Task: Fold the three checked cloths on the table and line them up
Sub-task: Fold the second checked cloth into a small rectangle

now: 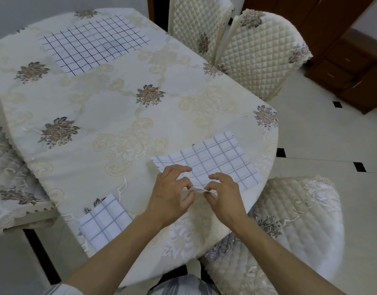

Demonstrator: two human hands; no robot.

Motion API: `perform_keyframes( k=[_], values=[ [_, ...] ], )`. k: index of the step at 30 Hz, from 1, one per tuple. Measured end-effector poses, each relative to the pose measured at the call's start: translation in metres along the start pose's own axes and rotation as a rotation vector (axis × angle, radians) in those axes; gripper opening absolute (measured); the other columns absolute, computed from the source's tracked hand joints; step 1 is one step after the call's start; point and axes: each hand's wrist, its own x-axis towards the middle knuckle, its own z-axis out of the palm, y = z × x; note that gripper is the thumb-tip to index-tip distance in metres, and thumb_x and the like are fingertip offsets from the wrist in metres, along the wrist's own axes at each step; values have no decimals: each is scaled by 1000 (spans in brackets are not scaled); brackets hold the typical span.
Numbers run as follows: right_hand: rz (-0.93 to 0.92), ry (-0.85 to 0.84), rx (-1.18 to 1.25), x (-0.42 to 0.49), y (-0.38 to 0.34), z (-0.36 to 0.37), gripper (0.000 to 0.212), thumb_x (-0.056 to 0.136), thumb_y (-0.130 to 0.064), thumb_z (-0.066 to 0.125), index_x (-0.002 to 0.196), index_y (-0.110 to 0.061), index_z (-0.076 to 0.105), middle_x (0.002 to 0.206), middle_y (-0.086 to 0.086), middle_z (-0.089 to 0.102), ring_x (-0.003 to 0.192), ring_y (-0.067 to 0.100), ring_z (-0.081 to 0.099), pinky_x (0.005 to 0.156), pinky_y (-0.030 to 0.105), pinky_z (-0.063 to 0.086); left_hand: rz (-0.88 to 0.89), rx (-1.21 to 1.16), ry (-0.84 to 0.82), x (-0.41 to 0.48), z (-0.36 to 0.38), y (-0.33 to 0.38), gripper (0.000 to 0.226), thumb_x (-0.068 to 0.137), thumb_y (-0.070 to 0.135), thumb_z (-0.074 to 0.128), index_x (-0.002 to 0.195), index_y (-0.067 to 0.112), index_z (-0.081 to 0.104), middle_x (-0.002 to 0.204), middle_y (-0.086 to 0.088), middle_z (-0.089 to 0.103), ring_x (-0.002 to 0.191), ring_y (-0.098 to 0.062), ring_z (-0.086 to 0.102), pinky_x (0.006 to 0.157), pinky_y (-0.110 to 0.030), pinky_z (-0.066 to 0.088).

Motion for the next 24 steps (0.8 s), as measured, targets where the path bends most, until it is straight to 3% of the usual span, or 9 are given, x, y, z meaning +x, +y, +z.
perform_keyframes(
  k=[2, 7, 11, 14, 18, 22, 24],
  values=[
    [5, 29, 33, -2, 4, -6, 3, 85, -18, 73, 86, -20, 72, 125, 0, 61, 125, 20, 49, 100, 38, 40, 12, 38, -32, 3, -4, -6, 16, 76, 34, 71, 87, 25, 65, 132, 8, 56, 128, -14, 44, 95, -34, 35],
    [-20, 47, 128, -10, 12, -23, 16, 85, -20, 73, 80, -31, 63, 125, -9, 57, 122, 13, 47, 100, 39, 40, -50, 149, -86, 14, -21, -33, 38, 64, 32, 82, 98, 31, 66, 136, 8, 52, 132, -16, 38, 96, -36, 27],
    [-31, 67, 175, -13, 18, -35, 12, 85, -20, 74, 79, -27, 65, 124, -13, 56, 121, 9, 48, 98, 28, 38, -83, 189, -126, 24, -34, -53, 28, 63, 34, 76, 90, 32, 66, 134, 7, 54, 132, -21, 38, 97, -44, 30],
    [18, 77, 230, -12, 23, -42, 19, 85, -22, 74, 76, -33, 62, 123, -15, 56, 121, 9, 50, 96, 26, 39, -96, 175, -135, 30, -38, -61, 10, 71, 35, 70, 80, 31, 68, 132, 7, 57, 132, -22, 39, 96, -41, 24],
    [113, 101, 272, -11, 30, -44, 20, 85, -20, 74, 73, -29, 61, 123, -10, 58, 118, 4, 49, 87, 2, 31, -109, 80, -159, 37, -41, -62, 8, 79, 37, 70, 80, 29, 70, 132, 12, 57, 134, -17, 37, 98, -41, 24],
    [125, 100, 272, -13, 36, -43, 6, 83, -24, 75, 81, -21, 69, 123, -15, 56, 118, -6, 44, 90, 14, 34, -79, 41, -180, 37, -47, -52, 10, 76, 39, 63, 77, 30, 67, 130, 16, 57, 133, -13, 38, 101, -45, 26],
    [101, 57, 261, -16, 39, -41, 13, 80, -32, 77, 89, -24, 71, 127, -16, 53, 122, -5, 41, 95, 19, 35, -72, 32, -165, 35, -50, -49, 6, 76, 36, 64, 75, 31, 65, 128, 17, 57, 131, -12, 39, 101, -46, 28]
  ],
)
